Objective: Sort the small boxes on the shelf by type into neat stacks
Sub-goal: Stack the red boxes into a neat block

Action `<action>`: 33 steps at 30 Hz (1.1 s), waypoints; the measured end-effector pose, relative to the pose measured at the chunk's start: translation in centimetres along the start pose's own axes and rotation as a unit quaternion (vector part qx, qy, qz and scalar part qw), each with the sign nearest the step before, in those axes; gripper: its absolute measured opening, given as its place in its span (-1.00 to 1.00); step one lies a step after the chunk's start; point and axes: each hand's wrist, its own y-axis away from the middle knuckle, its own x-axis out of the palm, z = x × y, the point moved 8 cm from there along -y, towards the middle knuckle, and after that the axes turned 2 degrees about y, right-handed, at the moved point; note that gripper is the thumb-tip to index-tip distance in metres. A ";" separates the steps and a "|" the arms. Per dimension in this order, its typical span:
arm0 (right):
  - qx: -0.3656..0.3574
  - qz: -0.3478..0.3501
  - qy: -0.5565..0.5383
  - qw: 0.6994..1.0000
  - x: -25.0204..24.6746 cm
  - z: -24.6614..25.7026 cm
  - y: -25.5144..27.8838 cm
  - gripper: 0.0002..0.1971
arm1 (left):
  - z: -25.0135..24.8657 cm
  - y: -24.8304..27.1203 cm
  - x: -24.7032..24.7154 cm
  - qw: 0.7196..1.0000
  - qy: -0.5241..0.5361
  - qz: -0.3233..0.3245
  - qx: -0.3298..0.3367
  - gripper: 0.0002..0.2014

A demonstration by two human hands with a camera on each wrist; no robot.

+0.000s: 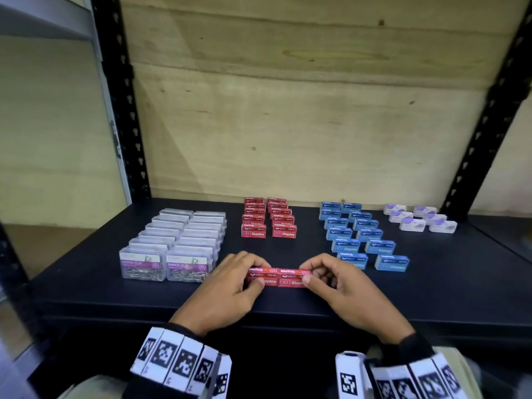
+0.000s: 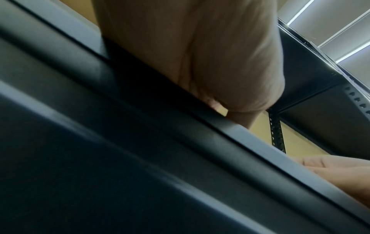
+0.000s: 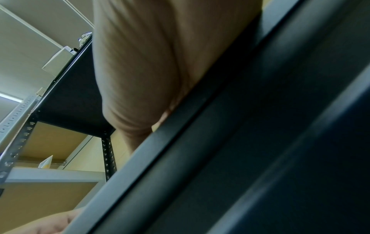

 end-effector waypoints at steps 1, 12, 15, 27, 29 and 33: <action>0.000 -0.001 -0.001 1.000 0.0 -0.1 0.0 -0.93 | 0.0 0.0 0.0 1.000 0.000 -0.001 0.000 -0.84; -0.007 0.006 0.060 0.998 0.2 -0.4 -0.1 -0.86 | 0.0 0.2 -0.3 0.999 0.019 -0.025 -0.012 -0.85; -0.007 0.011 0.067 0.998 0.4 -0.3 -0.2 -0.87 | -0.1 0.2 -0.3 0.999 0.018 -0.025 -0.010 -0.86; -0.004 0.017 0.091 0.996 0.3 0.1 -0.2 -0.88 | -0.1 0.3 -0.3 0.999 0.018 -0.018 -0.020 -0.86; -0.002 0.017 0.088 0.996 0.3 0.0 -0.1 -0.85 | -0.1 0.3 -0.3 0.999 0.020 -0.018 -0.021 -0.86; 0.028 -0.010 0.039 0.999 -0.2 -0.2 0.0 -0.73 | -0.3 0.2 -0.2 0.999 0.031 -0.008 -0.037 -0.75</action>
